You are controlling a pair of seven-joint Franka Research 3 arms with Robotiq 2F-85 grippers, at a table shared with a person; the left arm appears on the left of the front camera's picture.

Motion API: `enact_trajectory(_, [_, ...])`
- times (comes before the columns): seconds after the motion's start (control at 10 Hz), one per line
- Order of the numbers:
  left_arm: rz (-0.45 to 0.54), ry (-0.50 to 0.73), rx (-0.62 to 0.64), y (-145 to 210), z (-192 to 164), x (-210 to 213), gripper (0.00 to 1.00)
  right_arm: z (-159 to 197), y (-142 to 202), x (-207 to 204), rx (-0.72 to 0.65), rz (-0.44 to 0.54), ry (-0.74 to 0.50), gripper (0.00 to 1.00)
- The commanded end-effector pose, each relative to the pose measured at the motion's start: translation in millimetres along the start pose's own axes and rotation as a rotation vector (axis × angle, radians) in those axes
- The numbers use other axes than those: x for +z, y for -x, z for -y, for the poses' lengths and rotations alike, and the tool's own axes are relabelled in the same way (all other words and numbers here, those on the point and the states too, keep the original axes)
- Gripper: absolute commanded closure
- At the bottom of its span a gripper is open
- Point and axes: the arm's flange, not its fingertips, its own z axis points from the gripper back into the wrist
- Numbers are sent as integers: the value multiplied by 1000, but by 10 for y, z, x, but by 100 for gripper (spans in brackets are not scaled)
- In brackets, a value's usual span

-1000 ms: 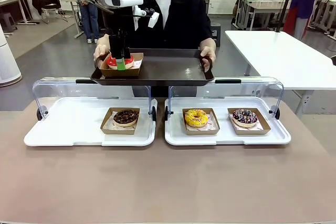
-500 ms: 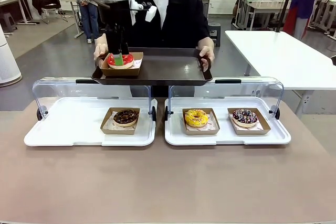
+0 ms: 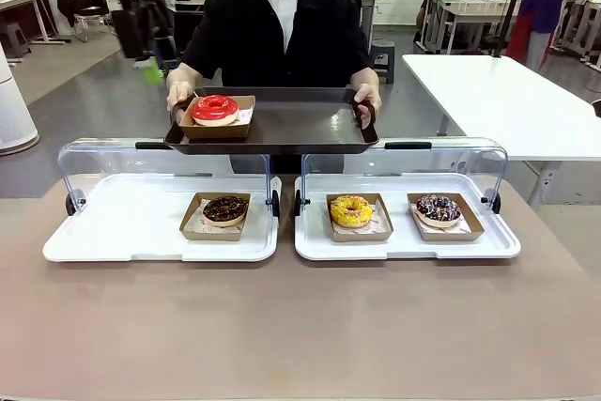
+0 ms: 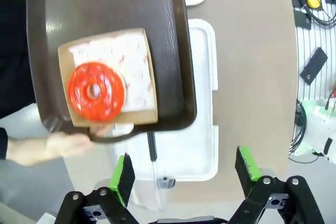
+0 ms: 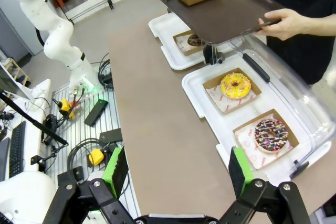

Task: Provide the desired donut to the person.
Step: Place the picked Paper togo box onto the Handle tray extended by the person.

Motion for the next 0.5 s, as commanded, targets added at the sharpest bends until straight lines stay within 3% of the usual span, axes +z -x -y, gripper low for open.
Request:
enact_trajectory(0.0, [46, -17, 8, 324, 213, -162, 0, 20, -13, -5, 13, 29, -7, 0])
enact_trajectory(0.4, [50, -2, 87, 748, 309, -338, 0, 20, -13, -5, 13, 29, -7, 0])
